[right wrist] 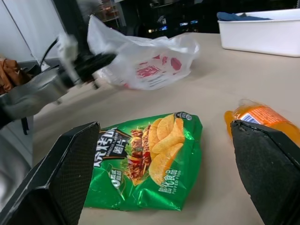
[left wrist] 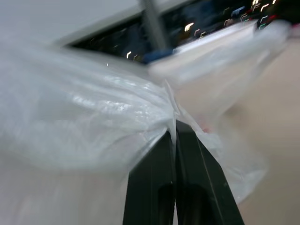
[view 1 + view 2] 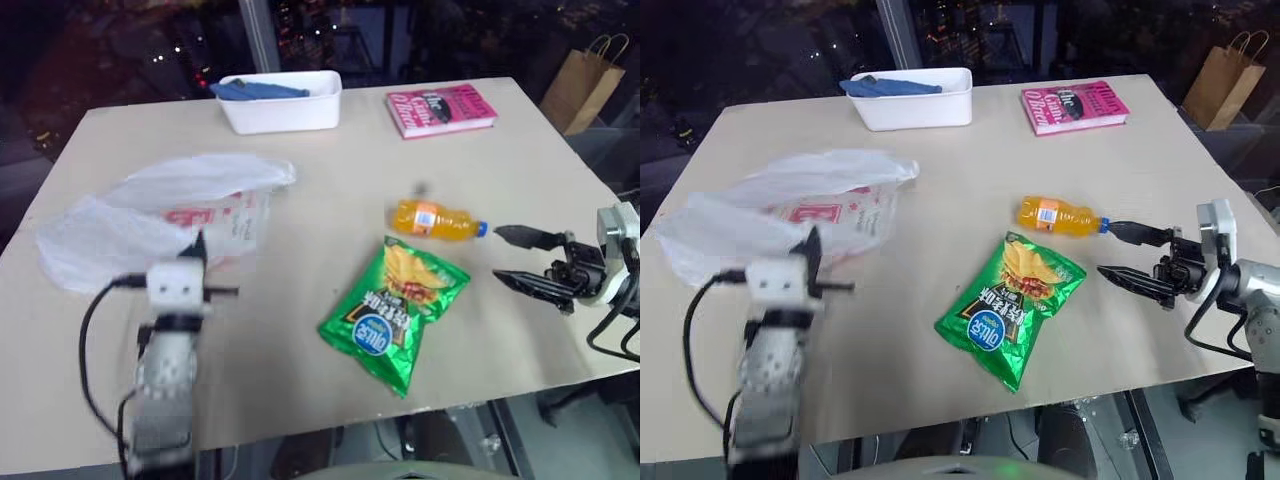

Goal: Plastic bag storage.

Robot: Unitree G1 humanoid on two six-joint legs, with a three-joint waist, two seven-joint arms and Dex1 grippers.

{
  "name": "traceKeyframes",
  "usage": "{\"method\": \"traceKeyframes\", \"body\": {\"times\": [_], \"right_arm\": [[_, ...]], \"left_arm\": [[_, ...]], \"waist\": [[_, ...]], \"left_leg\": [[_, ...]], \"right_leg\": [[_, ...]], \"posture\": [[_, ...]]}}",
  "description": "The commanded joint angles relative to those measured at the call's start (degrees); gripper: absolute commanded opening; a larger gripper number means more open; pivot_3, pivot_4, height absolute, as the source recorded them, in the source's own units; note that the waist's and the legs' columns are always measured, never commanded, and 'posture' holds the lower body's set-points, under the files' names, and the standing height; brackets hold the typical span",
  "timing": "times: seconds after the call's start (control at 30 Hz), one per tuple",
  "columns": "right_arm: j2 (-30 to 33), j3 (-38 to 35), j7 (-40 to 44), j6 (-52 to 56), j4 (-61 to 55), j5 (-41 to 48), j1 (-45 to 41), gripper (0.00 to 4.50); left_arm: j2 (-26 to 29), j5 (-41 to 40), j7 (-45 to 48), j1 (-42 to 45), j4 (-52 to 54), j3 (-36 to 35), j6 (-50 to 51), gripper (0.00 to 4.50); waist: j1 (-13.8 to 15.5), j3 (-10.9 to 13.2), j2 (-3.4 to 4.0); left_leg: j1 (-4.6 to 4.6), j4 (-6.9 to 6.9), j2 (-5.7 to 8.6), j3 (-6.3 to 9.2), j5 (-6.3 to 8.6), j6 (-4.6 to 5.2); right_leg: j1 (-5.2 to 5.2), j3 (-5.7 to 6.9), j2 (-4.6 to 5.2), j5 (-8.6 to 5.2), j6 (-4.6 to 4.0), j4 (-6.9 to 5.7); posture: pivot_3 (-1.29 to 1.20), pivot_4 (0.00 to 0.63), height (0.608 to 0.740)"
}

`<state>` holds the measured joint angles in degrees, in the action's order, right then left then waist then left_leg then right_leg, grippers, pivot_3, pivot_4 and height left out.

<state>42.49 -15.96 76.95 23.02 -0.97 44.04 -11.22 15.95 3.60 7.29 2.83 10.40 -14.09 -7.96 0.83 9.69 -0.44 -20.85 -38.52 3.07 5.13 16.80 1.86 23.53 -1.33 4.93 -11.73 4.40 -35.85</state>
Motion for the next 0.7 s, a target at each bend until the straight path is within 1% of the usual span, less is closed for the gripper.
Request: {"method": "traceKeyframes", "body": {"times": [0.03, 0.07, 0.13, 0.17, 0.23, 0.33, 0.4, 0.47, 0.53, 0.57, 0.63, 0.7], "right_arm": [[-0.5, -0.2, -0.4, -1.2, -0.5, -0.2, -1.6, 4.5], [-0.8, -0.3, -0.6, -1.4, -0.7, -0.4, -1.6, 4.5], [-1.1, -0.3, -1.0, -1.8, -0.9, -0.9, -1.5, 4.5], [-1.3, -0.4, -1.3, -1.9, -1.1, -0.9, -1.3, 4.5], [-1.5, -0.7, -1.8, -2.1, -1.5, -1.0, -0.8, 4.5], [-1.9, -1.0, -2.2, -2.7, -1.7, -1.3, -0.2, 4.5], [-2.2, -1.4, -2.9, -3.3, -1.8, -1.4, 0.1, 4.5], [-2.5, -1.7, -3.5, -3.6, -2.0, -1.4, 0.6, 4.5], [-2.5, -1.8, -4.4, -3.5, -2.6, -1.6, 1.4, 4.5], [-2.3, -1.8, -4.7, -3.0, -3.2, -1.3, 1.8, 4.5], [-2.0, -2.0, -5.5, -1.8, -3.9, -0.7, 2.2, 4.5], [-1.6, -2.0, -6.4, -0.4, -4.4, -0.3, 2.3, 4.5]], "left_arm": [[1.7, -2.0, 3.8, 8.8, -5.4, 3.3, 0.6, 0.07], [1.5, -3.1, 6.2, 13.1, -8.4, 5.0, 0.8, 0.07], [1.4, -4.5, 10.1, 18.9, -13.2, 7.6, 0.3, 0.07], [1.4, -4.8, 12.6, 22.0, -16.4, 9.2, -0.5, 0.07], [0.7, -5.4, 16.4, 28.3, -22.8, 11.7, -2.7, 0.07], [-1.0, -7.6, 21.2, 34.1, -29.0, 13.7, -3.7, 0.07], [-1.6, -10.1, 29.2, 35.9, -29.3, 17.0, -4.0, 0.07], [-1.1, -14.7, 38.1, 34.9, -25.7, 19.5, -2.3, 0.07], [1.6, -21.7, 46.7, 31.7, -18.4, 20.7, 3.8, 0.07], [3.8, -24.7, 50.2, 29.6, -13.8, 21.1, 6.8, 0.07], [8.4, -29.8, 53.9, 25.5, -5.3, 20.6, 13.1, 0.07], [13.6, -33.2, 55.7, 20.9, 1.5, 18.9, 17.7, 0.07]], "waist": [[-0.1, 0.0, 0.0], [-0.2, 0.0, 0.0], [0.0, 0.0, -0.01], [0.1, 0.0, -0.02], [0.2, 0.0, -0.02], [0.0, 0.0, -0.02], [-0.2, 0.0, -0.02], [-0.4, 0.0, -0.02], [-0.7, 0.0, -0.01], [-1.0, 0.0, 0.0], [-1.7, 0.0, 0.03], [-1.9, 0.0, 0.05]], "left_leg": [[-0.01, 0.0, 0.04, 0.0, -0.03, -0.06], [-0.01, 0.0, 0.07, -0.01, -0.13, -0.22], [0.03, 0.11, 0.07, -0.06, -0.12, -0.23], [-0.21, 0.07, 0.13, 0.04, -0.13, -0.25], [-0.31, 0.06, 0.2, 0.13, -0.13, -0.25], [-0.35, 0.06, 0.32, 0.13, -0.13, -0.23], [-0.36, 0.08, 0.33, 0.12, -0.12, -0.23], [-0.37, 0.13, 0.31, 0.07, -0.13, -0.23], [-0.39, 0.15, 0.26, 0.08, -0.13, -0.24], [-0.39, 0.15, 0.14, 0.07, -0.13, -0.24], [-0.41, 0.15, 0.08, 0.02, -0.13, -0.23], [-0.4, 0.16, -0.02, -0.03, -0.12, -0.23]], "right_leg": [[0.01, 0.0, 0.0, 0.0, 0.0, 0.0], [0.03, -0.02, 0.01, 0.01, 0.0, 0.0], [0.08, -0.16, 0.05, -0.01, 0.02, 0.01], [0.25, -0.02, 0.04, 0.0, 0.01, 0.01], [0.25, 0.06, 0.11, -0.01, 0.01, 0.05], [0.26, 0.03, 0.15, 0.0, 0.02, 0.14], [0.3, 0.02, 0.16, -0.01, 0.02, 0.15], [0.37, -0.03, 0.14, -0.01, 0.03, 0.13], [0.4, -0.03, 0.12, -0.02, 0.02, 0.13], [0.41, -0.05, 0.11, -0.02, 0.02, 0.1], [0.49, -0.12, 0.08, -0.02, 0.02, 0.07], [0.54, -0.21, 0.05, -0.02, 0.02, 0.0]], "posture": [[0.0, 0.15, 0.74], [0.0, 0.15, 0.74], [0.0, 0.15, 0.74], [0.0, 0.15, 0.74], [0.0, 0.15, 0.74], [0.0, 0.15, 0.74], [0.0, 0.15, 0.74], [0.0, 0.15, 0.74], [0.0, 0.15, 0.74], [0.0, 0.15, 0.74], [0.0, 0.15, 0.74], [0.0, 0.15, 0.74]]}}
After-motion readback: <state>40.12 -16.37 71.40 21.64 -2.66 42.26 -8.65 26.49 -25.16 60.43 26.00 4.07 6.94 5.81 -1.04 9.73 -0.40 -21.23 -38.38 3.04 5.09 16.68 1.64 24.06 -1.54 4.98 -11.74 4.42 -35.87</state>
